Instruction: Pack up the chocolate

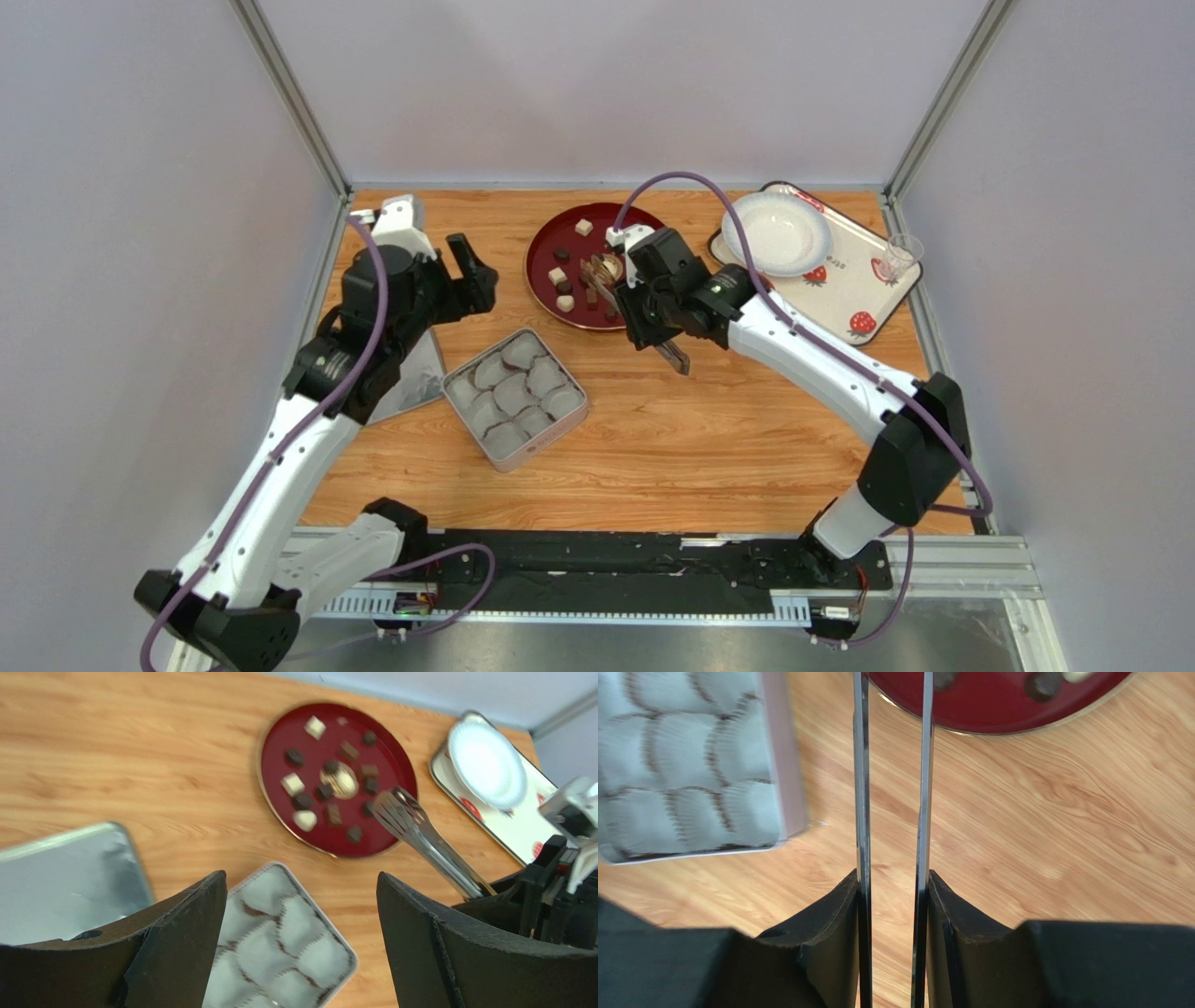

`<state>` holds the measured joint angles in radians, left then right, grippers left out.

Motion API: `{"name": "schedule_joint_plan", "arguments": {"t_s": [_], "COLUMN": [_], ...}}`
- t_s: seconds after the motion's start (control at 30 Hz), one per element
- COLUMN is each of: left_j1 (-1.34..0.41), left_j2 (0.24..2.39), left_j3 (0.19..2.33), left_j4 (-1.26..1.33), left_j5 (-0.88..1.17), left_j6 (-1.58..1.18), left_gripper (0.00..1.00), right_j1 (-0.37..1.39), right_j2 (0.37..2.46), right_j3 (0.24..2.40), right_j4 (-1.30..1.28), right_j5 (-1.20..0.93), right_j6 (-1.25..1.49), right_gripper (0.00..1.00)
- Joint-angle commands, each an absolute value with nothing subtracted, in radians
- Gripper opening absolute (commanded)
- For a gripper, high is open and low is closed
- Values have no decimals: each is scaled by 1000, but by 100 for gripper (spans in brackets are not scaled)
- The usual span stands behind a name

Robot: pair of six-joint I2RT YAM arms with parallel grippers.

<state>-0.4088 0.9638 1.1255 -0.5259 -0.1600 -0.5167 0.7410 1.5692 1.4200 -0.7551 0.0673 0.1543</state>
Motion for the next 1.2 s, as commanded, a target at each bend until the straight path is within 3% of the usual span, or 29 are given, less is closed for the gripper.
{"name": "schedule_joint_plan", "arguments": {"t_s": [0.0, 0.13, 0.33, 0.87, 1.17], "left_j1": [-402, -402, -416, -431, -433], "left_j2": [850, 784, 723, 709, 716], "left_j3": [1109, 1060, 977, 930, 927], "left_j4": [-486, -480, -476, -453, -451], "left_j5": [-380, -466, -589, -646, -641], "left_j6": [-278, -207, -144, -150, -152], "left_gripper": [87, 96, 99, 99, 99], "right_j1": [709, 684, 637, 638, 637], "right_j2": [1650, 1755, 1841, 1907, 1928], "right_j3": [1543, 1630, 1723, 1755, 1753], "right_j4": [-909, -974, -1035, -1042, -1019], "right_j5": [210, 224, 218, 64, 109], "right_j6": [66, 52, 49, 97, 117], "right_gripper": [36, 36, 36, 47, 48]}}
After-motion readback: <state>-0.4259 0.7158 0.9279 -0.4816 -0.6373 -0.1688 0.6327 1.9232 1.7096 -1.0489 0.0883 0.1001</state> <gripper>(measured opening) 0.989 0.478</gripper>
